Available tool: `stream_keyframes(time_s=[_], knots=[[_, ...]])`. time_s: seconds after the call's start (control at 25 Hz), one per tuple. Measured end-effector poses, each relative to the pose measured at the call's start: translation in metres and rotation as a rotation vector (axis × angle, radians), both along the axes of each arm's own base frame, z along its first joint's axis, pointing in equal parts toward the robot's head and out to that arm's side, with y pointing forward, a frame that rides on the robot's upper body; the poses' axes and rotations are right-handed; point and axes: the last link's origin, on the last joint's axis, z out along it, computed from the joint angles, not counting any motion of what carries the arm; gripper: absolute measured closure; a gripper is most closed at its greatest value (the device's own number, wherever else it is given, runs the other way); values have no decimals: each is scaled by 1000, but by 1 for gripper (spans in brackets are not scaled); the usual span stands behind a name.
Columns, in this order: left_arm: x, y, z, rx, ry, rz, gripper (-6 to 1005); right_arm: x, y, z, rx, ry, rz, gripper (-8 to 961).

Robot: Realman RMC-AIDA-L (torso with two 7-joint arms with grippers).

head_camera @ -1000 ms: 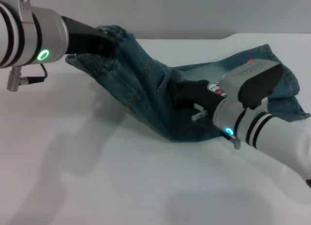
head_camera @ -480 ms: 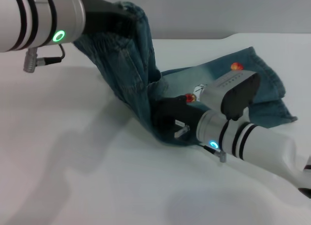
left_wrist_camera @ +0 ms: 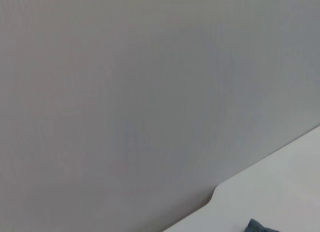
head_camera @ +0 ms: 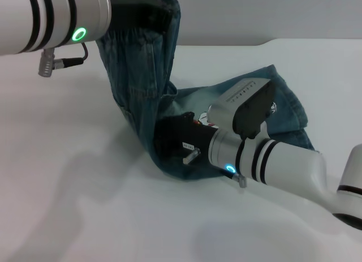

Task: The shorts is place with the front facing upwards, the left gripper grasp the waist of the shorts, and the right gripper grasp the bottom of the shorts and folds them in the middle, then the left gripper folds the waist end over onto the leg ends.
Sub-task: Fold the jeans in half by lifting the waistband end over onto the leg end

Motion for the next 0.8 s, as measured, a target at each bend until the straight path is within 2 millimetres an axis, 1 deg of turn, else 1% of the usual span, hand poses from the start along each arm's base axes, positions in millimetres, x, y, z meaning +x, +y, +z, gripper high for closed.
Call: stream_keyframes(time_s=[0.12, 0.2, 0.24, 0.36, 0.44, 0.56, 0.6, 0.68, 0.8], knots=[[-2, 1, 1, 8, -1, -1, 890, 13, 4, 8, 47, 18, -51, 954], [-3, 1, 2, 11, 1, -2, 889, 28, 10, 22, 121, 38, -97, 954], [-3, 2, 2, 13, 1, -4, 888, 40, 14, 33, 182, 49, -132, 954], [-2, 2, 3, 20, -4, -9, 886, 62, 20, 54, 281, 67, -199, 953], [-2, 3, 3, 22, -4, -11, 884, 73, 22, 64, 322, 74, -234, 953], [-2, 3, 4, 24, -6, -13, 882, 89, 25, 72, 357, 65, -280, 953], [1, 4, 5, 35, -14, -28, 881, 92, 26, 73, 360, 55, -290, 953], [6, 5, 5, 44, -24, -54, 880, 92, 28, 70, 350, 45, -295, 953], [10, 5, 5, 51, -39, -74, 878, 83, 29, 62, 317, 31, -269, 953]])
